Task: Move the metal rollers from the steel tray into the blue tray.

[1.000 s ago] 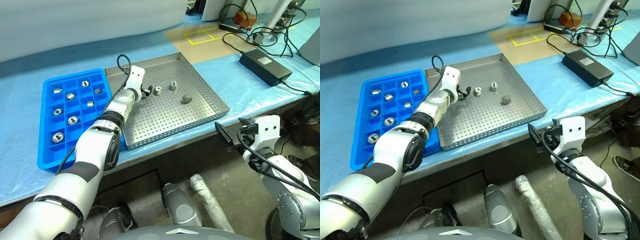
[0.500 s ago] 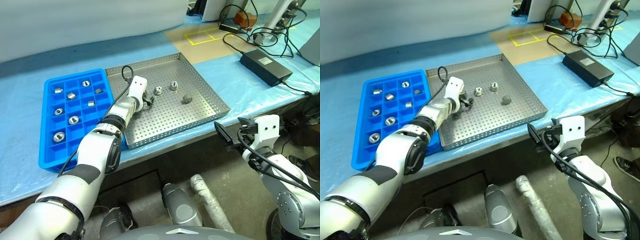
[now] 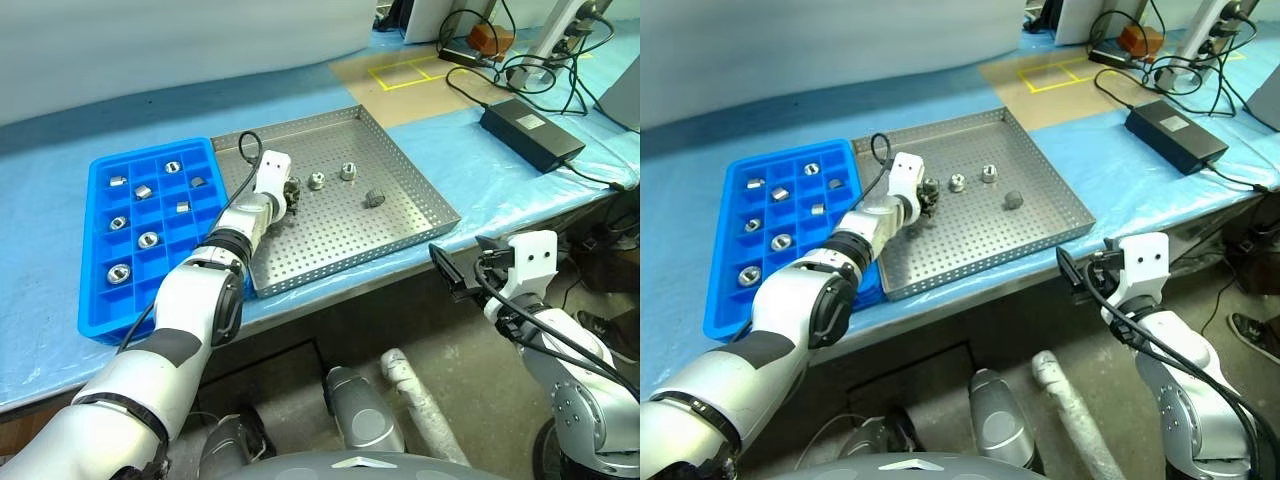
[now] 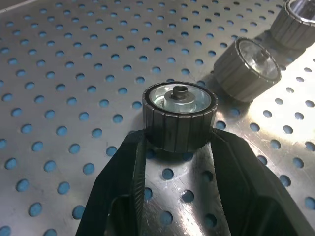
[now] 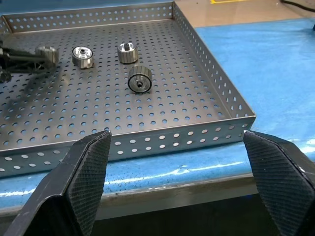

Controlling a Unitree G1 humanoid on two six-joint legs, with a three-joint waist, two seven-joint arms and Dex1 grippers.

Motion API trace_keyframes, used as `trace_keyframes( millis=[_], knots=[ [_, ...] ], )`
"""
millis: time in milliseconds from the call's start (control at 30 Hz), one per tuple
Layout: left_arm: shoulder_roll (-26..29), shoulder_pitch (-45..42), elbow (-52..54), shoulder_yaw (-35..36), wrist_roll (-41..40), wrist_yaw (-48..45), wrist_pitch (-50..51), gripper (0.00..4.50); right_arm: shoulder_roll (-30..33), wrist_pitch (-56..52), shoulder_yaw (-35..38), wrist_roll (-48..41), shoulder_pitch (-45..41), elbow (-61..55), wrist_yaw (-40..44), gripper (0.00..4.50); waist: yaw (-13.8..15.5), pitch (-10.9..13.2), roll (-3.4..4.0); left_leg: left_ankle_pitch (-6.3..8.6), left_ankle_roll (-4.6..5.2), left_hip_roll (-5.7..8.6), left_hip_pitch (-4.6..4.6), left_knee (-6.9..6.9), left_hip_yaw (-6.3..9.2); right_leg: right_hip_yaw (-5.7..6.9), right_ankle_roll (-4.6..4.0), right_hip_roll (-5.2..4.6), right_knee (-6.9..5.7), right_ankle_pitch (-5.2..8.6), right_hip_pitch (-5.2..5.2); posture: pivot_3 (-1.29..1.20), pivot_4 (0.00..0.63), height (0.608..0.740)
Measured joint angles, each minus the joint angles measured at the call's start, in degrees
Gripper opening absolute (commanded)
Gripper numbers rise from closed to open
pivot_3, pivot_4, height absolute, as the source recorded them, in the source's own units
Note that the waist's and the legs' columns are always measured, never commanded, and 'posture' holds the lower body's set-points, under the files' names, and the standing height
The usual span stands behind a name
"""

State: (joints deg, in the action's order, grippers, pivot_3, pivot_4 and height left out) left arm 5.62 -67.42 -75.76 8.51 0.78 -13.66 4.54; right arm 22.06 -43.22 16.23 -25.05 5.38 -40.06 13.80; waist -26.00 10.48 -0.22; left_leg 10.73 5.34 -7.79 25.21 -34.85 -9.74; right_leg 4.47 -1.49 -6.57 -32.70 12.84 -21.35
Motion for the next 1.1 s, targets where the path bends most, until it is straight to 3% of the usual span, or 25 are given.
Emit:
trace_keyframes(
  millis=[233,433,633,867,1000,1100],
  knots=[
    [-1.6,0.4,8.9,3.6,-5.6,-0.7,-5.4,1.61,-1.6,2.7,-5.0,0.1,-15.1,12.9,3.0,4.42,1.3,0.0,-0.02,0.02,0.07,0.07,0.10,-0.22,0.15,0.12,-0.02,-0.12,-0.11,-0.02,0.03,-0.44,0.150,0.740],
    [-2.3,9.5,29.9,1.8,-6.9,-1.5,-4.7,1.61,-3.9,7.6,-11.5,1.5,-30.5,27.6,8.3,4.42,5.7,0.0,0.00,-0.02,0.11,-0.04,0.10,-0.30,0.26,0.27,-0.05,-0.21,-1.01,-0.01,-0.28,-0.20,0.150,0.740],
    [0.6,20.2,57.0,-1.5,-8.5,-3.2,4.4,1.61,-8.9,15.3,-19.3,5.3,-41.3,45.5,15.7,4.42,15.9,0.1,-0.01,-0.56,-0.21,-0.13,0.68,-0.35,0.31,0.26,-0.39,-0.27,-2.27,0.19,-1.42,0.00,0.150,0.740],
    [4.1,37.1,83.9,-2.5,-12.9,-3.8,17.8,1.61,-14.0,28.3,-22.5,8.1,-48.8,61.8,24.9,4.42,29.1,0.1,0.13,-0.73,-0.51,-0.14,0.38,-0.32,0.08,0.15,-1.00,-0.36,-2.80,0.55,-1.38,0.14,0.150,0.740],
    [6.8,45.0,94.8,-2.0,-18.3,-5.7,25.5,1.61,-16.0,29.8,-22.4,7.9,-51.6,67.6,29.0,4.42,31.9,0.1,0.15,-0.70,-0.75,0.01,0.33,-0.30,-0.10,0.03,-1.02,-0.53,-2.83,0.56,-1.37,0.18,0.150,0.740],
    [10.3,48.8,99.9,-2.1,-20.3,-7.4,28.7,1.61,-17.5,31.5,-22.1,7.9,-53.6,70.2,30.1,4.42,32.1,0.1,0.15,-0.82,-0.95,0.01,0.18,-0.11,-0.12,-0.08,-1.00,-0.52,-2.82,0.55,-1.36,0.18,0.150,0.740]
  ],
)
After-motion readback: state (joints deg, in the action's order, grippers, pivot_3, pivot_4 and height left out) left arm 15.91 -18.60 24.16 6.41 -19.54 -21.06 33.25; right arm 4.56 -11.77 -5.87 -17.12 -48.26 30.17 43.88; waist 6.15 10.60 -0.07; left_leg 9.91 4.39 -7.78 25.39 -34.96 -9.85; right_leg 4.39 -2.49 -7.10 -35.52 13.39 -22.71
